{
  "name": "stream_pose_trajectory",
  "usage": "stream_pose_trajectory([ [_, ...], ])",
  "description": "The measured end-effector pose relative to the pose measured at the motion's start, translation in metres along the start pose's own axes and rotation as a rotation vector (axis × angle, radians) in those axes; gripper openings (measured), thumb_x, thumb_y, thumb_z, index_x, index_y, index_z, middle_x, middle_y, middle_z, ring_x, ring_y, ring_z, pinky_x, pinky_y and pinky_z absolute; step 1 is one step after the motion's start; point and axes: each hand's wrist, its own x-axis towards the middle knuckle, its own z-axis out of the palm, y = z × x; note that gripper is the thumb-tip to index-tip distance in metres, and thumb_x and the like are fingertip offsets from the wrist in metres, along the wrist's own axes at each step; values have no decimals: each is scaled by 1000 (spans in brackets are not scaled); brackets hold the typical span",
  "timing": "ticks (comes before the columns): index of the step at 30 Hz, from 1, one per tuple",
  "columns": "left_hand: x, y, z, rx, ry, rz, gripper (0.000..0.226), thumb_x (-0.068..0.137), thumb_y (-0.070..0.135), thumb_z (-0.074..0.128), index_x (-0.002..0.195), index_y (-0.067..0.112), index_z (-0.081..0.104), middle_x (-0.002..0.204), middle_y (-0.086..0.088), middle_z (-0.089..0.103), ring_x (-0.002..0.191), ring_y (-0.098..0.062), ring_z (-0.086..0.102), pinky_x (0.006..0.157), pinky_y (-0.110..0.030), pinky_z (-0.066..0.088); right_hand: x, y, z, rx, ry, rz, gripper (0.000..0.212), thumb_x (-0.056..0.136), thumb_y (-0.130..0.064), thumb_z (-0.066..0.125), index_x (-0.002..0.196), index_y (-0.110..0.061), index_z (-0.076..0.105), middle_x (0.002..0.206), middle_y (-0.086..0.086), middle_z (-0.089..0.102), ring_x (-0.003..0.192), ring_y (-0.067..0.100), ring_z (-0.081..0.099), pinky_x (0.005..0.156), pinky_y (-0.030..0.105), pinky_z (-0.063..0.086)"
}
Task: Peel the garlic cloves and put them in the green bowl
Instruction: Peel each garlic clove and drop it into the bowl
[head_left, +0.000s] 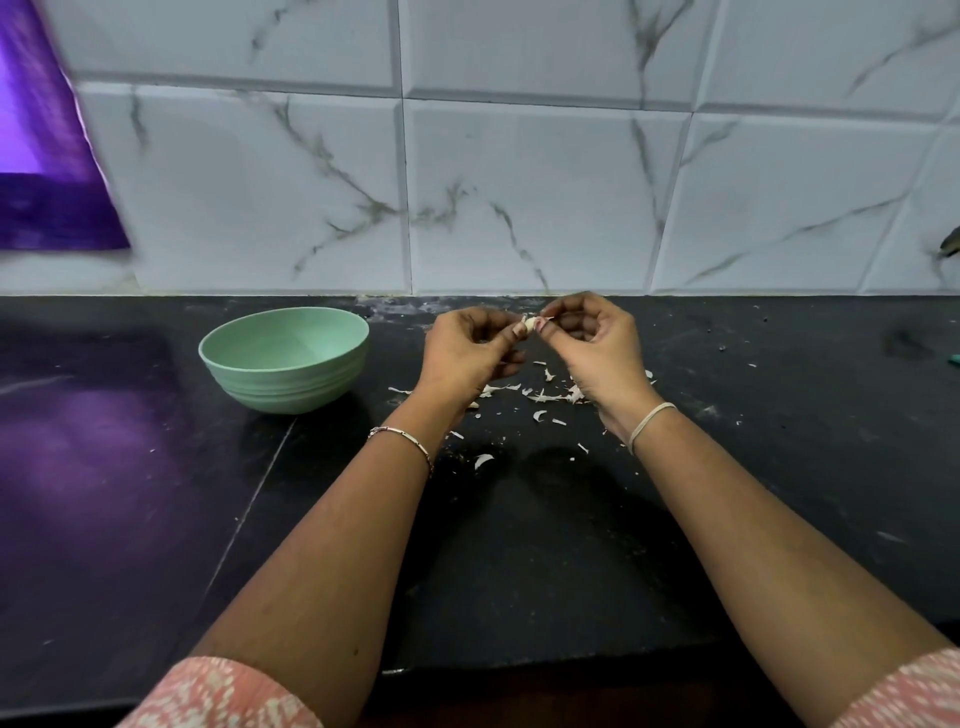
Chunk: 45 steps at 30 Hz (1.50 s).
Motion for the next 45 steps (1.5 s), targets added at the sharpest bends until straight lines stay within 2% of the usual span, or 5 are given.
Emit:
stream_pose_trajectory([
  [14,-1,-3,1,581,116,249,6,84,21,66,78,24,66,71,5,69,71,-19,71,74,-42,59,0,0,0,130,-60,99,25,79,11,71,93,-8,62,83,4,65,72,5,65,76,24,57],
  [29,5,-3,-3,151,114,14,11,98,15,55,91,6,59,86,-8,59,52,-14,60,55,-31,59,2,-8,-6,374,-102,317,17,83,9,67,90,-5,63,83,12,65,77,20,66,77,30,59],
  [38,0,-13,14,744,5,124,5,84,33,73,81,31,69,77,18,67,81,-7,65,74,-29,52,12,-8,-32,321,-90,455,22,85,13,61,97,-4,67,85,8,67,78,18,67,79,26,56],
  [42,0,-14,21,758,64,137,19,76,28,78,66,33,63,72,19,67,78,-5,65,75,-32,55,14,-7,-39,314,-40,495,24,84,18,57,94,-4,62,85,12,67,80,23,69,76,27,57],
  [45,-1,-14,24,788,-16,143,5,86,32,71,84,37,70,82,19,69,87,-6,65,80,-34,54,14,-7,-39,333,-18,525,25,82,21,56,90,-3,59,86,15,67,79,25,70,72,28,59],
])
